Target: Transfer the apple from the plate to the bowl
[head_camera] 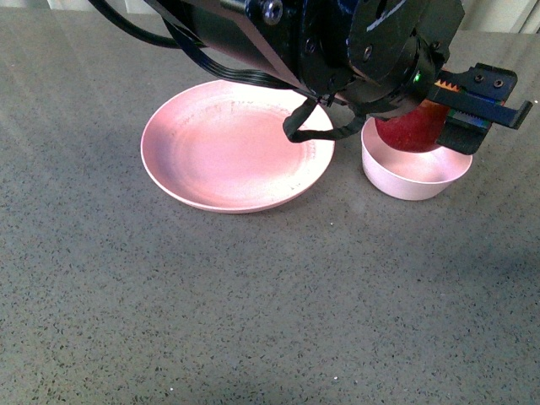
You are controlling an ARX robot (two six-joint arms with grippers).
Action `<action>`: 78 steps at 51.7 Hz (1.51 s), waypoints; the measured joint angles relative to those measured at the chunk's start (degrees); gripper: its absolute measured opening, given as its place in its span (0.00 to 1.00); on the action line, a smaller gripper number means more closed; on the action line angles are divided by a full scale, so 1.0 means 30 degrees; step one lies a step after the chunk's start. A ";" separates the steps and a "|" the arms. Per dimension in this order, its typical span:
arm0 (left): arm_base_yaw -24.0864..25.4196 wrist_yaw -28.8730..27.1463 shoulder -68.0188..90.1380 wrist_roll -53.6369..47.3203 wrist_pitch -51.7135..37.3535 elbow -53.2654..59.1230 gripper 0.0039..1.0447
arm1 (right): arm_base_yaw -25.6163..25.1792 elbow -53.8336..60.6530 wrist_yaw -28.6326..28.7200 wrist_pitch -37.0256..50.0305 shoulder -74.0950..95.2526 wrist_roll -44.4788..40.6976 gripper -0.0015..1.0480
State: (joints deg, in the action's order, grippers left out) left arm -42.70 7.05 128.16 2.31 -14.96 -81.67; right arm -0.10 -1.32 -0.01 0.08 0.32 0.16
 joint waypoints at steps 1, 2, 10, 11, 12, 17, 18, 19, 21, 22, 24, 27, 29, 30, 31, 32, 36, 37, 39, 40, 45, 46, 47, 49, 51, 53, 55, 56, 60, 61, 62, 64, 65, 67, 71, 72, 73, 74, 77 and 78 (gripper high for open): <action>-0.0007 0.0000 0.0044 -0.0007 0.0007 -0.0095 0.72 | 0.0000 0.0000 0.0007 0.0000 0.0000 -0.0007 0.91; -0.0015 0.0000 0.0073 -0.0022 0.0015 -0.0153 0.72 | 0.0000 0.0000 0.0000 0.0000 0.0000 0.0000 0.91; -0.0015 0.0007 0.0219 -0.0051 0.0058 -0.0415 0.72 | 0.0000 0.0000 0.0000 0.0000 0.0000 0.0000 0.91; -0.0015 0.0007 0.0226 -0.0044 0.0073 -0.0415 0.72 | 0.0000 0.0000 0.0000 0.0000 0.0000 -0.0007 0.91; -0.0015 0.0007 0.0233 -0.0044 0.0080 -0.0423 0.72 | 0.0000 0.0000 0.0000 0.0000 0.0000 0.0000 0.91; -0.0015 0.0087 0.0313 -0.0051 0.0124 -0.0430 0.72 | 0.0000 0.0000 0.0007 0.0000 0.0000 -0.0007 0.91; -0.0015 0.0102 0.0328 -0.0051 0.0124 -0.0430 0.72 | 0.0000 0.0000 0.0000 0.0000 0.0000 0.0000 0.91; -0.0015 0.0109 0.0335 -0.0051 0.0124 -0.0430 0.72 | 0.0000 0.0000 0.0000 0.0000 0.0000 0.0000 0.91; -0.0015 0.0131 0.0393 -0.0051 0.0124 -0.0430 0.72 | 0.0000 0.0000 0.0000 0.0000 0.0000 -0.0007 0.91; -0.0015 0.0138 0.0430 -0.0051 0.0124 -0.0430 0.72 | 0.0000 0.0000 0.0000 0.0000 0.0000 0.0000 0.91; -0.0015 0.0146 0.0452 -0.0051 0.0124 -0.0430 0.72 | 0.0000 0.0000 0.0000 0.0000 0.0000 0.0000 0.91; -0.0015 0.0160 0.0459 -0.0044 0.0124 -0.0430 0.72 | 0.0000 0.0000 0.0000 0.0000 0.0000 0.0000 0.91; -0.0015 0.0204 0.0459 -0.0044 0.0124 -0.0430 0.72 | 0.0000 0.0000 0.0000 0.0000 0.0000 0.0000 0.91; -0.0015 0.0219 0.0459 -0.0036 0.0124 -0.0430 0.73 | 0.0000 0.0000 0.0000 0.0000 0.0000 0.0000 0.91; -0.0015 0.0219 0.0459 -0.0044 0.0124 -0.0430 0.76 | 0.0000 0.0000 0.0000 0.0000 0.0000 -0.0007 0.91; -0.0015 0.0226 0.0459 -0.0044 0.0124 -0.0430 0.80 | 0.0000 0.0000 0.0000 0.0000 0.0000 0.0000 0.91; -0.0015 0.0284 0.0459 -0.0044 0.0124 -0.0430 0.91 | 0.0000 0.0000 0.0000 0.0000 0.0000 0.0000 0.91; -0.0015 0.0291 0.0459 -0.0044 0.0124 -0.0430 0.92 | 0.0000 0.0000 0.0007 0.0000 0.0000 0.0000 0.91; -0.0015 0.0306 0.0459 -0.0036 0.0124 -0.0430 0.92 | 0.0000 0.0000 0.0000 0.0000 0.0000 0.0000 0.91; -0.0015 0.0313 0.0459 -0.0036 0.0124 -0.0430 0.92 | 0.0000 0.0000 0.0000 0.0000 0.0000 0.0000 0.91; -0.0015 0.0372 0.0459 -0.0036 0.0124 -0.0430 0.92 | 0.0000 0.0000 0.0000 0.0000 0.0000 -0.0007 0.91; -0.0015 0.0372 0.0459 -0.0036 0.0124 -0.0430 0.92 | 0.0000 0.0000 0.0000 0.0000 0.0000 0.0000 0.91; -0.0015 0.0364 0.0459 -0.0029 0.0124 -0.0430 0.92 | 0.0000 0.0000 0.0000 0.0000 0.0000 -0.0007 0.91; -0.0015 0.0364 0.0459 -0.0029 0.0124 -0.0430 0.92 | 0.0000 0.0000 0.0007 0.0000 0.0000 0.0000 0.91; -0.0015 0.0357 0.0459 -0.0029 0.0117 -0.0423 0.92 | 0.0000 0.0000 0.0000 0.0000 0.0000 0.0000 0.91; 0.0000 0.0357 0.0430 -0.0029 0.0109 -0.0386 0.92 | 0.0000 0.0000 0.0000 0.0000 0.0000 0.0000 0.91; 0.0015 0.0350 0.0386 -0.0029 0.0066 -0.0277 0.92 | 0.0000 0.0000 0.0000 0.0000 0.0000 0.0000 0.91; 0.0022 0.0350 0.0364 -0.0022 0.0015 -0.0211 0.92 | 0.0000 0.0000 0.0000 0.0000 0.0000 -0.0007 0.91; 0.0058 0.0342 0.0197 0.0044 -0.0153 0.0095 0.92 | 0.0000 0.0000 0.0000 0.0000 0.0000 0.0000 0.91; 0.0080 0.0335 0.0131 0.0087 -0.0182 0.0182 0.92 | 0.0000 0.0000 0.0000 0.0000 0.0000 -0.0007 0.91; 0.0095 0.0342 0.0102 0.0124 -0.0197 0.0233 0.92 | 0.0000 0.0000 0.0000 0.0000 0.0000 0.0000 0.91; 0.0117 0.0335 -0.0007 0.0189 -0.0299 0.0386 0.92 | 0.0000 0.0000 0.0000 0.0000 0.0000 0.0000 0.91; 0.0168 0.0306 -0.0095 0.0248 -0.0342 0.0459 0.92 | 0.0000 0.0000 0.0000 0.0000 0.0000 0.0000 0.91; 0.0328 0.0291 -0.0306 0.0466 -0.0437 0.0648 0.92 | 0.0000 0.0000 0.0007 0.0000 0.0000 0.0000 0.91; 0.0911 0.0248 -0.0874 0.1035 -0.0495 0.0882 0.92 | 0.0000 0.0000 0.0000 0.0000 0.0000 0.0000 0.91; 0.1107 0.0204 -0.1020 0.1224 -0.0517 0.0933 0.92 | 0.0000 0.0000 0.0007 0.0000 0.0000 0.0000 0.91; 0.1326 0.0182 -0.1188 0.1377 -0.0525 0.0976 0.92 | 0.0000 0.0000 0.0000 0.0000 0.0000 0.0000 0.91; 0.1574 0.0153 -0.1362 0.1566 -0.0539 0.1020 0.92 | 0.0000 0.0000 0.0000 0.0000 0.0000 0.0000 0.91; 0.2426 0.0102 -0.1865 0.2084 -0.0634 0.1144 0.92 | 0.0000 0.0000 0.0000 0.0000 0.0000 0.0000 0.91; 0.2732 0.0066 -0.2040 0.2244 -0.0663 0.1217 0.92 | 0.0000 0.0000 0.0007 0.0000 0.0000 0.0000 0.91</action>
State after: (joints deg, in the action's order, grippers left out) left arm -34.50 7.25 122.04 9.04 -16.95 -78.02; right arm -0.10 -1.32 0.01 0.08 0.32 0.16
